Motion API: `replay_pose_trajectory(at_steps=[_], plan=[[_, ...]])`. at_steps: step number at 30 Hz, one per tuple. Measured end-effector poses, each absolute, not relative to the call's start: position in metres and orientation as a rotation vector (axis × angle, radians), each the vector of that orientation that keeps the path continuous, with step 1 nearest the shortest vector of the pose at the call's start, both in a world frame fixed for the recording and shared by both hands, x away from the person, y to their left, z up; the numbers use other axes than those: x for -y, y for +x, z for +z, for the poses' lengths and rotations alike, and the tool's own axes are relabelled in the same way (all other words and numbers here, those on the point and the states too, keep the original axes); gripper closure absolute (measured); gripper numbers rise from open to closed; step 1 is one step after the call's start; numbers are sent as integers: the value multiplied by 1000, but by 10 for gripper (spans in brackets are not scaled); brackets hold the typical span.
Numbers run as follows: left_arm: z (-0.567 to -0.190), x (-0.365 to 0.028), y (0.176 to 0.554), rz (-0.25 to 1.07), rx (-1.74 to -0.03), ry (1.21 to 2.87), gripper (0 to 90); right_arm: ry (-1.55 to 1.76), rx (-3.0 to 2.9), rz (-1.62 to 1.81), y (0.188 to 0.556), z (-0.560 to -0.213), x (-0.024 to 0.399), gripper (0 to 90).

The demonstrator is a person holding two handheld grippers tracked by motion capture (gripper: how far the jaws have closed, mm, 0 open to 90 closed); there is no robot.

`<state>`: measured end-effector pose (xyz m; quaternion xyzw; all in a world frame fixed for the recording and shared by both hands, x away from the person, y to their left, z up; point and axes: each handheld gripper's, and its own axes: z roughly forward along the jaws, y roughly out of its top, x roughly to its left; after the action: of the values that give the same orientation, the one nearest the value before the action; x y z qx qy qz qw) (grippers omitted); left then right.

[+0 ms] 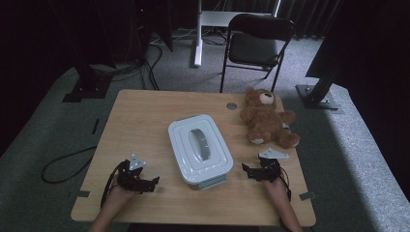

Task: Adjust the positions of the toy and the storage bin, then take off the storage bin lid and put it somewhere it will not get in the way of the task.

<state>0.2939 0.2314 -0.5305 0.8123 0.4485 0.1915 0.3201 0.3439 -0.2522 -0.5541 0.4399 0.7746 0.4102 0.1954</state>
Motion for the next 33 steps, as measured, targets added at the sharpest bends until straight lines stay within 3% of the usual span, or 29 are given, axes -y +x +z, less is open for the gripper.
replay_pose_trajectory(at_steps=[17, 33], plan=[[-488, -259, 269, 434, -1142, 2045, 14, 1347, -2098, 1066, 316, -560, 290, 128], [-430, -205, 274, 481, -928, 2032, 14, 1456, -2038, 916, 316, -564, 297, 119]])
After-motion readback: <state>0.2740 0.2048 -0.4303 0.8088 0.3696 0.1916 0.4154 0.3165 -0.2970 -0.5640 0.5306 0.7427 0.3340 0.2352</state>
